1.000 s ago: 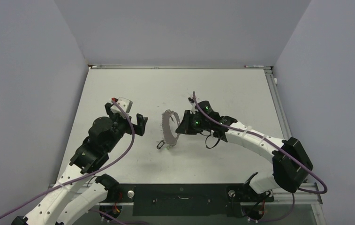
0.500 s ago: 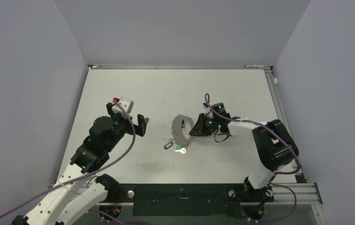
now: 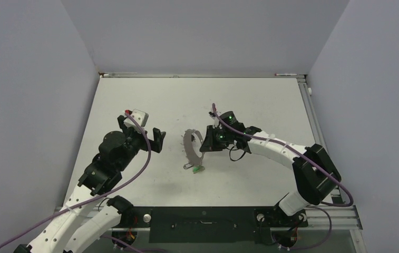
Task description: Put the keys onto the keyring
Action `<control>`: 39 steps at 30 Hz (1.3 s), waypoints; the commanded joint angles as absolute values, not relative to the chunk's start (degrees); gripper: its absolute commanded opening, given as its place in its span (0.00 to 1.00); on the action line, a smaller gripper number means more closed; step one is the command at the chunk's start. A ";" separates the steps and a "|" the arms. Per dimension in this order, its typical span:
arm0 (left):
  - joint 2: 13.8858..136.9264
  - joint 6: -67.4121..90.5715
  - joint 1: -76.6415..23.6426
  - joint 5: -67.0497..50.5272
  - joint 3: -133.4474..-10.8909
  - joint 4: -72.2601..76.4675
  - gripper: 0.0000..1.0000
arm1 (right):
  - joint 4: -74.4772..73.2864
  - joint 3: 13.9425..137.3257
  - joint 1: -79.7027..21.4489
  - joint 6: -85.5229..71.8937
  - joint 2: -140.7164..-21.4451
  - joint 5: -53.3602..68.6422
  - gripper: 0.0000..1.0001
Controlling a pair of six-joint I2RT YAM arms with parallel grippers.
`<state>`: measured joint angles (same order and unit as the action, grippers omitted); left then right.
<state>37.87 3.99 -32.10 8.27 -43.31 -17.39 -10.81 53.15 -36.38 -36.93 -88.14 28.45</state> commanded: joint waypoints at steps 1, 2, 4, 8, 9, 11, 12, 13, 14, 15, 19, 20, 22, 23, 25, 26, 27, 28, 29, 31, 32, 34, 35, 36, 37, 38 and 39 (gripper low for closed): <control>36.30 3.78 -31.64 10.43 -42.88 -15.24 0.96 | -12.13 59.87 -42.13 -39.55 -90.57 23.65 0.05; 36.06 3.71 -31.64 10.87 -42.75 -15.15 0.96 | -11.80 60.72 -43.52 -40.15 -91.10 23.35 0.05; 35.80 3.84 -31.64 12.57 -42.55 -14.80 0.96 | -11.73 64.16 -46.22 -40.55 -92.24 23.38 0.05; 35.48 3.96 -31.64 14.02 -42.63 -15.02 0.96 | -10.75 64.39 -46.79 -40.85 -91.34 22.61 0.05; 35.16 3.96 -31.64 14.10 -42.51 -14.96 0.96 | -9.79 62.53 -45.90 -41.06 -90.27 21.89 0.05; 34.67 3.96 -31.64 13.95 -42.30 -14.71 0.96 | -6.64 57.52 -41.70 -41.56 -88.80 23.18 0.05; 34.56 3.96 -31.64 13.85 -42.28 -14.66 0.96 | -4.32 54.32 -39.17 -41.92 -88.51 25.57 0.05; 34.54 3.96 -31.64 13.62 -42.32 -14.68 0.96 | -1.99 51.71 -36.82 -42.04 -88.58 28.00 0.05; 34.61 3.91 -31.64 13.42 -42.36 -14.66 0.96 | -0.66 49.29 -34.73 -41.48 -89.15 30.07 0.05; 34.69 3.87 -31.64 13.09 -42.38 -14.75 0.96 | -0.51 47.78 -33.11 -40.38 -90.23 31.41 0.05; 34.72 3.87 -31.64 12.52 -42.45 -14.77 0.96 | 1.02 44.70 -28.54 -35.60 -96.76 36.61 0.05; 34.72 3.87 -31.64 12.44 -42.45 -14.75 0.96 | 1.40 44.16 -27.65 -35.04 -98.21 37.86 0.05; 34.72 3.78 -31.64 12.49 -42.36 -14.77 0.96 | 1.61 43.22 -25.97 -33.80 -100.00 38.97 0.05; 34.72 3.78 -31.64 12.53 -42.32 -14.79 0.96 | 1.47 42.66 -25.21 -33.42 -100.47 39.08 0.05; 34.91 3.78 -31.64 12.33 -42.28 -14.75 0.96 | 0.81 42.29 -23.72 -32.55 -100.50 39.11 0.05; 34.99 3.70 -31.64 12.24 -42.32 -14.76 0.96 | 0.29 42.28 -23.12 -32.02 -100.45 39.18 0.05; 35.11 3.69 -31.64 12.14 -42.36 -14.77 0.96 | 0.19 42.39 -22.52 -31.53 -100.22 39.13 0.05; 35.27 3.69 -31.64 11.98 -42.43 -14.75 0.96 | -1.82 42.63 -21.88 -30.69 -100.01 38.86 0.05; 35.32 3.69 -31.64 11.95 -42.45 -14.76 0.96 | -2.91 42.92 -21.39 -30.26 -99.99 38.29 0.05; 35.33 3.61 -31.64 11.90 -42.41 -14.77 0.96 | -4.81 43.43 -20.63 -29.94 -100.00 36.28 0.06; 35.33 3.60 -31.64 11.97 -42.37 -14.77 0.96 | -5.56 43.64 -20.34 -29.82 -100.16 35.21 0.08; 35.29 3.60 -31.64 11.96 -42.36 -14.77 0.96 | -6.71 43.92 -20.22 -29.50 -100.28 33.00 0.19; 35.40 3.60 -31.64 11.99 -42.36 -14.72 0.96 | -7.27 44.08 -20.17 -29.45 -100.25 31.60 0.25; 35.49 3.68 -31.64 11.94 -42.36 -14.76 0.96 | -7.76 44.19 -20.20 -29.36 -100.08 30.27 0.31; 35.63 3.69 -31.64 11.87 -42.43 -14.76 0.96 | -8.24 44.33 -20.21 -29.36 -99.73 29.17 0.37; 35.71 3.69 -31.64 11.87 -42.49 -14.71 0.96 | -8.84 44.65 -20.15 -29.36 -99.37 27.88 0.44; 35.81 3.77 -31.64 11.87 -42.53 -14.73 0.96 | -9.77 45.03 -20.09 -29.29 -98.94 26.62 0.49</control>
<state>35.57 3.90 -32.03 12.34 -41.82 -17.02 -2.55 45.04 -20.71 -33.74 -98.70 41.36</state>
